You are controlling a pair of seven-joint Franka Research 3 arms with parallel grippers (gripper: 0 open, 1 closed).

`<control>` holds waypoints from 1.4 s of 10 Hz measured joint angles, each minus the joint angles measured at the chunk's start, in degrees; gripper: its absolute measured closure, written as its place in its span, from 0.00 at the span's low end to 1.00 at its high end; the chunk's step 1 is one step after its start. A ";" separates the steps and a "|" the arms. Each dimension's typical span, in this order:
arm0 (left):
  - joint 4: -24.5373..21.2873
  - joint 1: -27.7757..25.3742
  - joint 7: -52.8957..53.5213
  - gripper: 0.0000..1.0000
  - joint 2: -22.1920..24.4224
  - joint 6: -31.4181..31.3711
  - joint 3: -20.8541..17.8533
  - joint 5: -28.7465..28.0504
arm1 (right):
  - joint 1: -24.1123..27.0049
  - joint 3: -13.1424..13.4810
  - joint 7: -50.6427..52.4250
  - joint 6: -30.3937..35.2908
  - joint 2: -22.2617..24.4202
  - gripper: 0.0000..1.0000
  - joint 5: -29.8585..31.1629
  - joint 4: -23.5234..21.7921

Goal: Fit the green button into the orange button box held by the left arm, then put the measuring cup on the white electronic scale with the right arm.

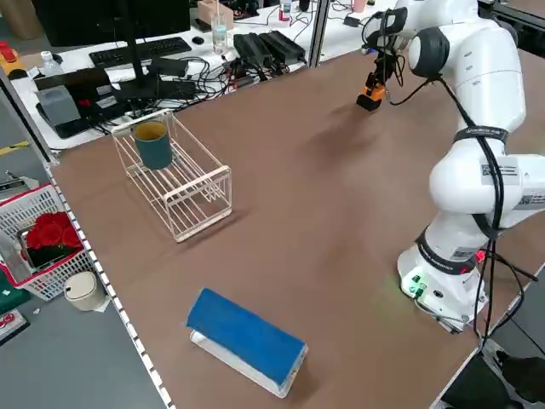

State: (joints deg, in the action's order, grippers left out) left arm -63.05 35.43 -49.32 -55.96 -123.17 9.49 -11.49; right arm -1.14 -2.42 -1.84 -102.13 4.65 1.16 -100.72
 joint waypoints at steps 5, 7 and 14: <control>0.00 0.00 -0.01 0.17 0.00 0.00 -0.01 0.00 | -0.12 0.00 0.00 -0.02 -0.02 0.00 0.00 0.00; 0.00 0.00 -0.01 0.16 0.00 0.00 -0.01 0.00 | -0.12 0.00 0.00 -0.03 -0.02 0.00 0.00 0.00; 0.54 0.00 -0.01 0.00 0.08 0.40 -0.05 0.00 | -0.13 0.00 0.00 -0.03 -0.02 0.00 0.00 0.00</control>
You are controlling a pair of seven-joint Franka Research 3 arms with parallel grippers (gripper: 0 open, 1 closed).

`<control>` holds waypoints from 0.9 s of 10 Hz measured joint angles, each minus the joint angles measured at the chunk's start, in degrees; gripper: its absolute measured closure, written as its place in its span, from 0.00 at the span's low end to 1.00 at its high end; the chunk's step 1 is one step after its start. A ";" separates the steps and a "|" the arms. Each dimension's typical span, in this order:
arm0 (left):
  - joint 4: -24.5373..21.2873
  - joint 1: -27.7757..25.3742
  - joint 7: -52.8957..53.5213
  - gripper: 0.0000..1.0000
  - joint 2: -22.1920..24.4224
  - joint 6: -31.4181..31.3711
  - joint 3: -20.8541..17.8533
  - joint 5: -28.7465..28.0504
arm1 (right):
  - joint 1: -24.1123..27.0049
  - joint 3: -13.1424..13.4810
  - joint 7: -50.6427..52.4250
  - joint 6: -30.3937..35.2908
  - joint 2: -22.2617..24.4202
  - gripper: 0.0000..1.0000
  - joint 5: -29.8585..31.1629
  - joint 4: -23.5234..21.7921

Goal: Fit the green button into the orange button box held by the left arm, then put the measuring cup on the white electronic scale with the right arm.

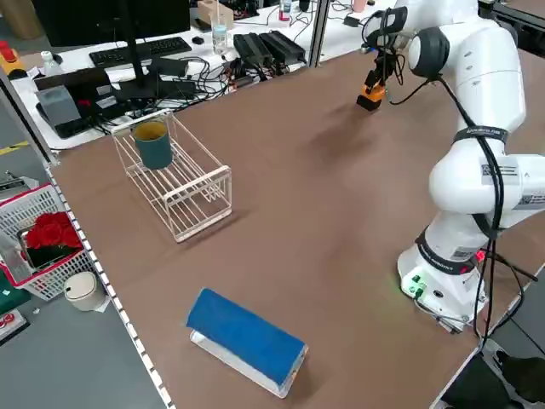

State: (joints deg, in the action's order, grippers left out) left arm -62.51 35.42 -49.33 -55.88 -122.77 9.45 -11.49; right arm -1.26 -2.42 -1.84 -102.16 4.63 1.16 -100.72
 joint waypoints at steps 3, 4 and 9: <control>0.89 -0.27 0.02 0.00 1.20 1.85 -0.08 -0.02 | 0.00 0.00 0.00 0.00 0.00 0.00 0.00 0.00; 0.95 -0.47 0.04 0.03 2.12 2.91 -0.09 -0.02 | 0.01 0.03 0.00 0.00 0.00 0.00 0.00 0.00; 0.95 -1.48 -0.35 0.61 3.34 3.82 0.27 1.46 | 0.13 0.50 -0.02 0.12 -0.01 0.00 0.00 0.00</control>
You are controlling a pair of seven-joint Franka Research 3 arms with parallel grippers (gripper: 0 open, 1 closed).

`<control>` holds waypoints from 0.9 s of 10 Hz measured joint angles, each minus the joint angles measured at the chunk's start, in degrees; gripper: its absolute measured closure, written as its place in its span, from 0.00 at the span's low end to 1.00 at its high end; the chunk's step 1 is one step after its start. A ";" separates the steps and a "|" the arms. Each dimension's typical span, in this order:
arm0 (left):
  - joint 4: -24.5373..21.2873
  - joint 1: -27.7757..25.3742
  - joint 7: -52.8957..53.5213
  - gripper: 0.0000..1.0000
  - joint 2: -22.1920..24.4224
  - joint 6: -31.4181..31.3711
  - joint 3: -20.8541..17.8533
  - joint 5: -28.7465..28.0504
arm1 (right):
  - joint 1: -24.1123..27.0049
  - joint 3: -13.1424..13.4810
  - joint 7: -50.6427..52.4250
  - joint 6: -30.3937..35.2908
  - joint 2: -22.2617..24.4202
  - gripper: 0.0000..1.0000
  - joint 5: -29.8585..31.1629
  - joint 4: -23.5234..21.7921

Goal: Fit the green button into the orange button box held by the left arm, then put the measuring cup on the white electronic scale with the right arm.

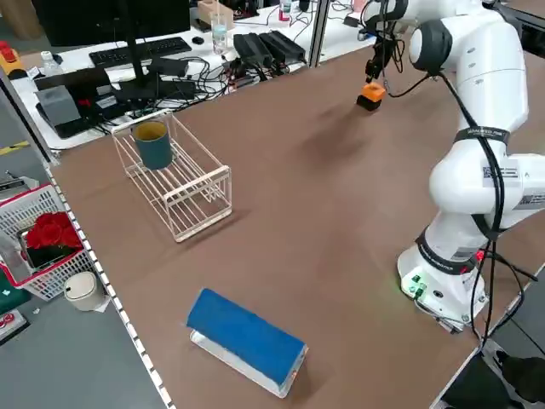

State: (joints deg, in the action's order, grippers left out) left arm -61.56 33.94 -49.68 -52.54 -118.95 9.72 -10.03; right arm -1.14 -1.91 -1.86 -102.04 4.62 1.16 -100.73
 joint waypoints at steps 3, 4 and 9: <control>0.00 0.21 -3.13 0.99 0.00 -0.03 0.26 1.25 | 0.03 0.78 -0.43 -0.36 -1.32 0.00 -0.10 -0.79; 0.00 0.28 -3.34 0.99 0.00 -0.04 0.30 1.25 | -0.02 0.76 -1.36 -2.15 -2.53 0.00 -0.16 -1.88; -0.09 0.24 -3.34 0.99 -0.21 -0.04 0.16 1.25 | -1.96 0.24 -8.22 -21.78 -11.65 0.00 -0.26 -11.69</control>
State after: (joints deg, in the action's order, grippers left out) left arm -61.65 34.18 -53.02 -52.75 -118.98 9.87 -8.78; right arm -3.10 -1.68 -10.08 -123.83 -7.03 0.90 -112.42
